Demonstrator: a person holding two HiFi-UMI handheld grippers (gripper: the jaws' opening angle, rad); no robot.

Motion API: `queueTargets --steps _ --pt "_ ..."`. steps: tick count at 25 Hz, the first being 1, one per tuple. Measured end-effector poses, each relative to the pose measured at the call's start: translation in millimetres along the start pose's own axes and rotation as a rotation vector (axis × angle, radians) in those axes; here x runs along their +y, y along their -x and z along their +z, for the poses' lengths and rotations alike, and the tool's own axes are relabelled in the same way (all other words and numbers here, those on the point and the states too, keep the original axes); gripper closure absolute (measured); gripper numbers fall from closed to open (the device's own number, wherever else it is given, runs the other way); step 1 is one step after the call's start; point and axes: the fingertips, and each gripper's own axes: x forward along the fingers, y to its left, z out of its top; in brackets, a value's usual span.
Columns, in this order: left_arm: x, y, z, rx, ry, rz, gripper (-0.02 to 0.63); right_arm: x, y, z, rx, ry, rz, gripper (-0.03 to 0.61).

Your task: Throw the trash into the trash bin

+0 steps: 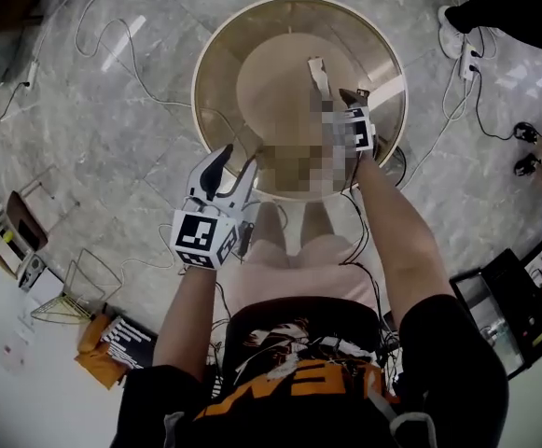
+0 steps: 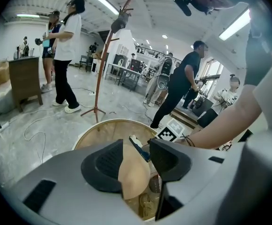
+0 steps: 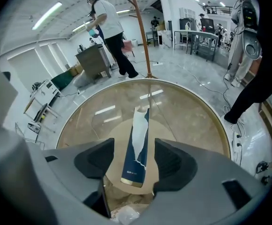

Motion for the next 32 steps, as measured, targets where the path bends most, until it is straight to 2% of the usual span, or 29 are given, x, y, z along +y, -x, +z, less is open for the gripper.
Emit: queueTargets --steps 5,7,9,14,15,18,22,25,28,32 --pt "6 12 -7 0.014 -0.012 0.002 0.423 -4 -34 -12 0.107 0.016 -0.039 0.309" --pt "5 16 -8 0.019 -0.009 0.004 0.425 -2 -42 -26 0.195 0.029 -0.047 0.347" --pt "0 19 -6 0.022 -0.021 -0.003 0.428 -4 -45 -34 0.229 0.019 -0.069 0.402" --pt "-18 19 6 0.021 -0.076 -0.035 0.433 -8 -34 -21 0.156 0.025 -0.103 0.478" --pt "-20 19 8 0.023 -0.083 -0.042 0.433 -11 -28 -15 0.128 0.007 -0.111 0.503" --pt "-32 16 20 0.013 -0.098 -0.062 0.436 -30 3 -2 0.032 -0.078 -0.136 0.525" --pt "-53 6 37 0.006 -0.140 -0.113 0.439 -84 59 -9 -0.075 -0.204 -0.222 0.535" --pt "-75 -5 43 0.009 -0.169 -0.152 0.440 -142 105 -56 -0.082 -0.307 -0.340 0.541" --pt "-101 -20 42 0.022 -0.193 -0.191 0.443 -190 149 -129 -0.061 -0.463 -0.444 0.546" --pt "-140 -42 35 0.050 -0.243 -0.258 0.445 -198 175 -241 0.043 -0.612 -0.486 0.552"
